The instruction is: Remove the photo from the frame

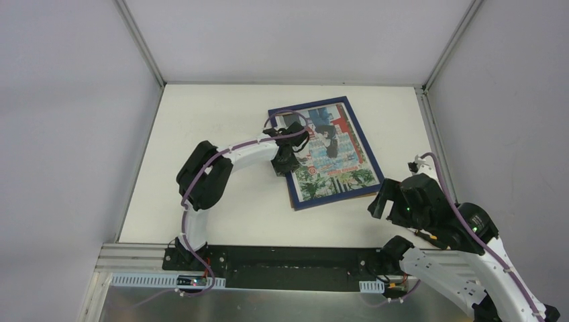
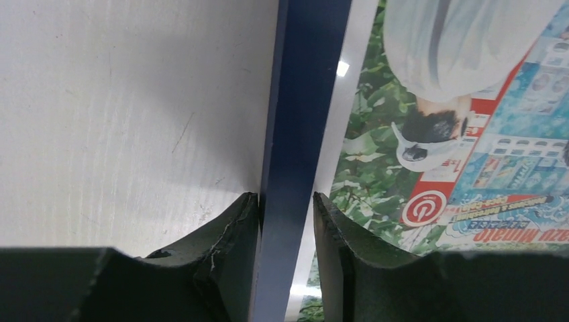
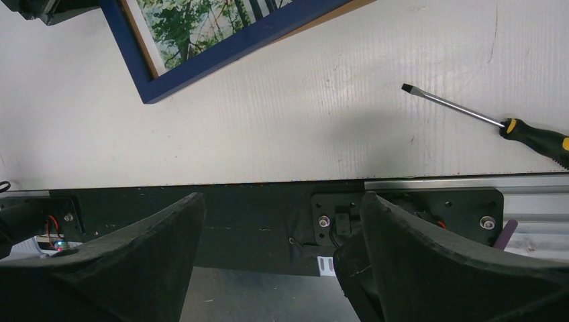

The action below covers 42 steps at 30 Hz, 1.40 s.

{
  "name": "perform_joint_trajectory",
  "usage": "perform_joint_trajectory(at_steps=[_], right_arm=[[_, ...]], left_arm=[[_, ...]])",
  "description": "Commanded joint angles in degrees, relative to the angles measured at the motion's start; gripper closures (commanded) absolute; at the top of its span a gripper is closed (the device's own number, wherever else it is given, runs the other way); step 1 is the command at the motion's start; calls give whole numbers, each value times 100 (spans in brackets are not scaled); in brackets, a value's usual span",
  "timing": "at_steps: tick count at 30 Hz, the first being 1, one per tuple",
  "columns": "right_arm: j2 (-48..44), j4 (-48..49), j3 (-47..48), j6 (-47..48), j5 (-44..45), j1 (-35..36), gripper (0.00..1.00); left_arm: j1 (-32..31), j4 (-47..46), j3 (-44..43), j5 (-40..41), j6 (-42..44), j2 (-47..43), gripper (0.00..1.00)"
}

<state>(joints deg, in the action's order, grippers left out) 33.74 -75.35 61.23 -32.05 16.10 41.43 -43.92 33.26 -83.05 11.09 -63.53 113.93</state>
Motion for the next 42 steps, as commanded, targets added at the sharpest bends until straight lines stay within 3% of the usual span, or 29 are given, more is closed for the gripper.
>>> perform_joint_trajectory(at_steps=[1,7,11,21,30,38,42], right_arm=[[-23,-99,150,97,61,-28,13],[-13,-31,126,20,67,-29,17],[17,56,141,-57,130,-29,17],[153,176,187,-195,467,-30,16],[391,389,185,-220,494,-30,15],[814,699,274,-165,455,-25,14],[1088,875,374,-39,379,-29,14]], left_arm=[[-55,-24,129,46,-58,74,67],[-51,-40,-50,-140,353,51,92],[-54,-37,-281,-323,689,-190,100],[76,-38,-790,-1232,922,-722,100],[681,-38,-473,-1239,1431,-1467,100],[1523,87,687,-947,2168,-2717,100],[2437,181,1641,-883,2295,-3599,100]])
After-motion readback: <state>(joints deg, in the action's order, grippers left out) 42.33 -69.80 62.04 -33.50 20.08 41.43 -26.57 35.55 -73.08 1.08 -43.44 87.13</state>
